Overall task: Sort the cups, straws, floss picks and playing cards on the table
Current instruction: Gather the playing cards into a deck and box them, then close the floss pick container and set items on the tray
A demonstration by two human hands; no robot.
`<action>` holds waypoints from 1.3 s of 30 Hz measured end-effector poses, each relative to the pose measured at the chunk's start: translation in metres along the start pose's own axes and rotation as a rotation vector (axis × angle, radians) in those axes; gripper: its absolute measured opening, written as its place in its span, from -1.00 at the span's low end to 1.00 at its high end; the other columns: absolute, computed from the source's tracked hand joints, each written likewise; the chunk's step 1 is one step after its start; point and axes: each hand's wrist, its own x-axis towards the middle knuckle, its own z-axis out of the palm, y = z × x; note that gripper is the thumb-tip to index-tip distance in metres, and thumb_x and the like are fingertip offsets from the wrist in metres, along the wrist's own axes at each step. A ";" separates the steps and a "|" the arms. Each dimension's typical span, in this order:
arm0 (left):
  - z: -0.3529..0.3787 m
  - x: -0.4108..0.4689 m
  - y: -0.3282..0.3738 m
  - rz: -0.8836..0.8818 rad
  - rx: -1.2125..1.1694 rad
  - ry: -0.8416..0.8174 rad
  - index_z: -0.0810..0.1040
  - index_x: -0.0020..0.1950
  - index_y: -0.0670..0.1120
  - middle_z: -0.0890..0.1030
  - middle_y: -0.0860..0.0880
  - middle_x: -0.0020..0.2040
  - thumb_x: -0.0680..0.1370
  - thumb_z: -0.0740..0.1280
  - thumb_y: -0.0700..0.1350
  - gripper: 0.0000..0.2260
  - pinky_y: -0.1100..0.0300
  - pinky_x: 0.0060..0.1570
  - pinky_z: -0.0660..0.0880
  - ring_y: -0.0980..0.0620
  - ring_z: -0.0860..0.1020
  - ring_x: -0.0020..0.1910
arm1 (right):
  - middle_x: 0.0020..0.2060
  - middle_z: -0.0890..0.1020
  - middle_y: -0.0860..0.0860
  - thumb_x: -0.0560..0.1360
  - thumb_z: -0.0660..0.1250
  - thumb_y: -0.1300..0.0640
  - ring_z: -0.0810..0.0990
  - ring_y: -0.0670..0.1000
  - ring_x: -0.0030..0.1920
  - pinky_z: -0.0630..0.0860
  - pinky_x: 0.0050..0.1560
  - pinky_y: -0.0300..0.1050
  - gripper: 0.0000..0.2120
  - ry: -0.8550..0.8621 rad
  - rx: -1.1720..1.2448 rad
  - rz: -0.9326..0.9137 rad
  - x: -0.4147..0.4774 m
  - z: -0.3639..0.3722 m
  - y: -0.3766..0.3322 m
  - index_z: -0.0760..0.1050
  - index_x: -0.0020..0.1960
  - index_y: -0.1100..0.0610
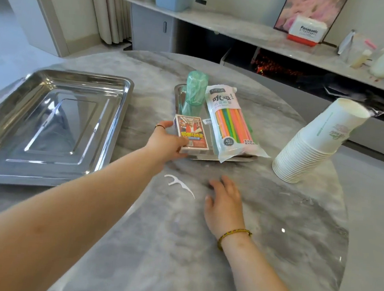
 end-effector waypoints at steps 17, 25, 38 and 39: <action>0.023 0.044 -0.017 0.288 1.211 0.169 0.47 0.14 -0.12 0.55 -0.11 0.14 0.49 0.21 -0.09 -0.75 0.12 0.05 0.32 -0.14 0.36 0.21 | 0.50 0.01 -0.01 0.56 0.07 0.20 -0.07 0.00 0.49 -0.09 0.44 -0.19 -0.56 -0.068 0.010 -0.045 0.009 -0.003 0.000 0.20 0.42 0.02; -0.021 0.020 -0.023 0.417 1.044 0.143 0.43 0.29 -0.11 0.43 -0.10 0.29 0.52 0.24 -0.16 -0.67 0.13 0.23 0.28 -0.09 0.33 0.30 | 0.49 0.07 -0.03 0.56 0.06 0.18 -0.01 -0.01 0.49 -0.03 0.43 -0.21 -0.58 -0.073 -0.015 -0.061 0.007 -0.008 0.000 0.24 0.41 0.00; -0.076 0.025 -0.062 0.565 1.221 0.190 0.47 0.25 -0.25 0.42 -0.17 0.33 0.58 0.17 -0.17 -0.71 0.11 0.33 0.16 -0.14 0.32 0.36 | 0.33 0.32 0.06 0.49 0.31 0.14 0.26 0.03 0.35 0.12 0.20 -0.37 -0.49 0.189 0.317 -0.128 0.069 -0.031 -0.042 0.24 0.38 0.17; -0.076 0.025 -0.063 0.606 1.226 0.200 0.52 0.18 -0.28 0.49 -0.22 0.25 0.57 0.18 -0.18 -0.73 0.04 0.29 0.26 -0.20 0.41 0.28 | 0.35 0.30 0.07 0.49 0.31 0.13 0.25 0.03 0.37 0.13 0.24 -0.33 -0.47 0.173 0.284 -0.147 0.089 -0.037 -0.049 0.22 0.40 0.16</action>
